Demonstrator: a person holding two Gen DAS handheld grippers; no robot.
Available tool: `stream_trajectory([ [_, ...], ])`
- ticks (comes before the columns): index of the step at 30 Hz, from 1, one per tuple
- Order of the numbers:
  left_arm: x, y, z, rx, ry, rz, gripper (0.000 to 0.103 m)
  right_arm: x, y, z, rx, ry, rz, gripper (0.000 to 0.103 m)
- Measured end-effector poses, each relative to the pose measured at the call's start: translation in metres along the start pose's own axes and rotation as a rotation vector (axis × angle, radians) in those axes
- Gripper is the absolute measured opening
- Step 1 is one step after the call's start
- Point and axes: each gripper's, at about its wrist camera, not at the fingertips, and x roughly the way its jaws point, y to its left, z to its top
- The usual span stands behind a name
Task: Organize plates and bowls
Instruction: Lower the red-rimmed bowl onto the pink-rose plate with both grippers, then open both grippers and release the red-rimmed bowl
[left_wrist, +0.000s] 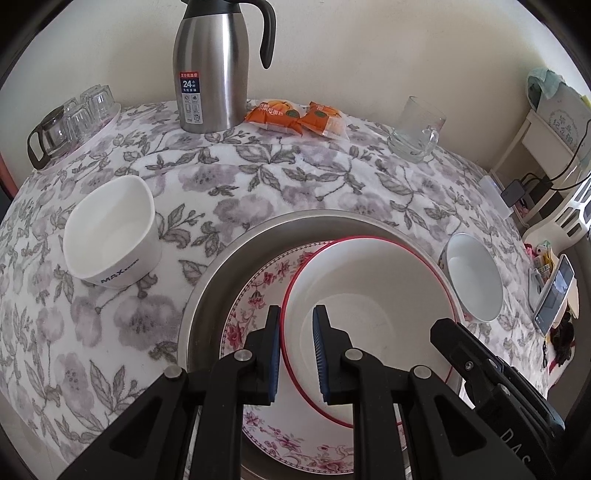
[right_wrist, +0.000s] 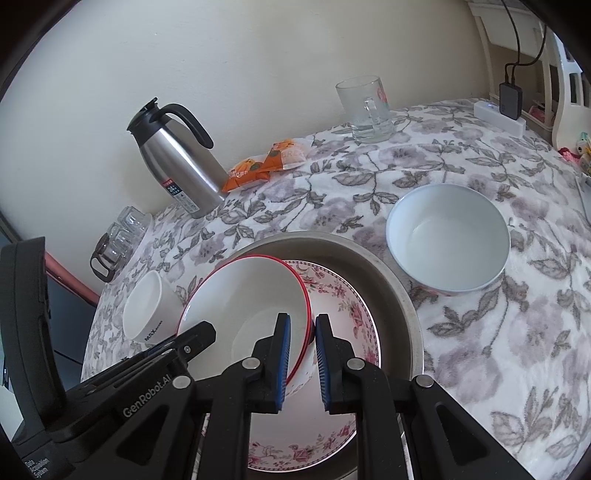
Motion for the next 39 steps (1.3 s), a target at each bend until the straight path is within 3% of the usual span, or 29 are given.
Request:
stream_trajectory([
  [18,-0.001,0.004,0.0,-0.027,0.008,-0.018,0.017,0.005,-0.006,0.0,0.037,0.032,0.013,0.018],
  [28,-0.022,0.015,0.005,-0.085,-0.045,-0.034,0.019,-0.015,-0.006,0.009,0.025,-0.039,-0.009,0.018],
  [31,-0.029,0.019,0.006,-0.101,-0.072,-0.012,0.03,-0.018,-0.006,0.01,0.016,-0.058,-0.024,0.018],
  [33,-0.033,0.023,0.008,-0.12,-0.085,0.013,0.05,-0.019,-0.004,0.011,0.005,-0.062,-0.042,0.019],
  [36,-0.036,0.03,0.009,-0.154,-0.092,0.044,0.061,-0.017,-0.003,0.011,-0.003,-0.056,-0.053,0.03],
  [39,-0.035,0.034,0.009,-0.162,-0.086,0.079,0.064,-0.017,-0.003,0.011,-0.011,-0.057,-0.072,0.05],
])
